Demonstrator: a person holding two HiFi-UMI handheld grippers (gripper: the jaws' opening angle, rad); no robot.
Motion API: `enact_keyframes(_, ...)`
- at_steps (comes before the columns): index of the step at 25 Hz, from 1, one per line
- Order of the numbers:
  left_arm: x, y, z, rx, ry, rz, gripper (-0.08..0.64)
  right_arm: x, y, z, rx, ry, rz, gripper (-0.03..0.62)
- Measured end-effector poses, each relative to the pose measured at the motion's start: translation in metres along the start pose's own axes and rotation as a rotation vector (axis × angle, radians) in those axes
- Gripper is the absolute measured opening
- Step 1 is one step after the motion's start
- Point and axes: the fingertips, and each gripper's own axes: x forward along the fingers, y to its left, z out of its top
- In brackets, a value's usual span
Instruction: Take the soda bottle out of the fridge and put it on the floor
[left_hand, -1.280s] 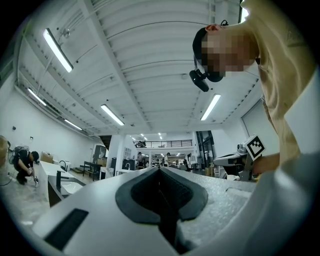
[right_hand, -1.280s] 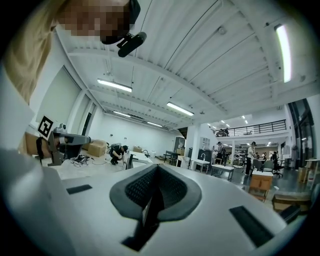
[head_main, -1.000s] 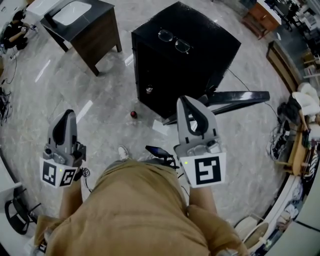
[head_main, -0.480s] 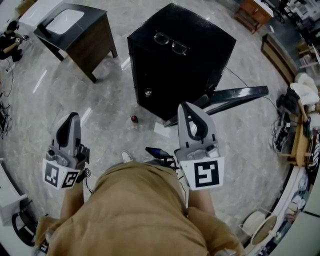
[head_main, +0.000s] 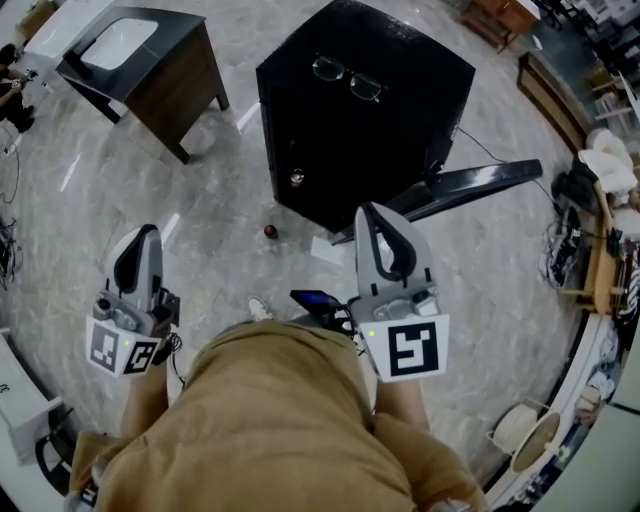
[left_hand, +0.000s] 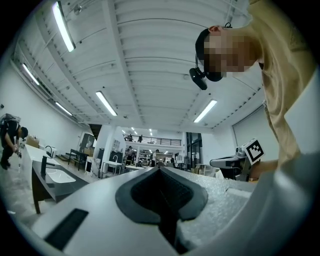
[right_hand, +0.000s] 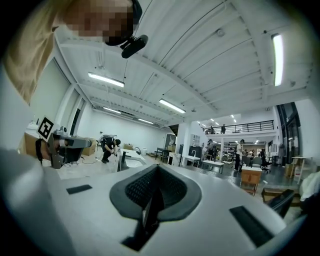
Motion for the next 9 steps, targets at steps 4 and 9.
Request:
enact_keyframes(4, 0.000, 0.007, -0.014, -0.020, 0.025, -0.019, 0.002, 0.000, 0.007, -0.011, 0.005, 0.036, -0.019, 0.000)
enact_keyframes(9, 0.009, 0.007, -0.028, -0.013, 0.030, -0.054, 0.002, -0.004, 0.008, -0.033, 0.012, 0.076, -0.049, 0.000)
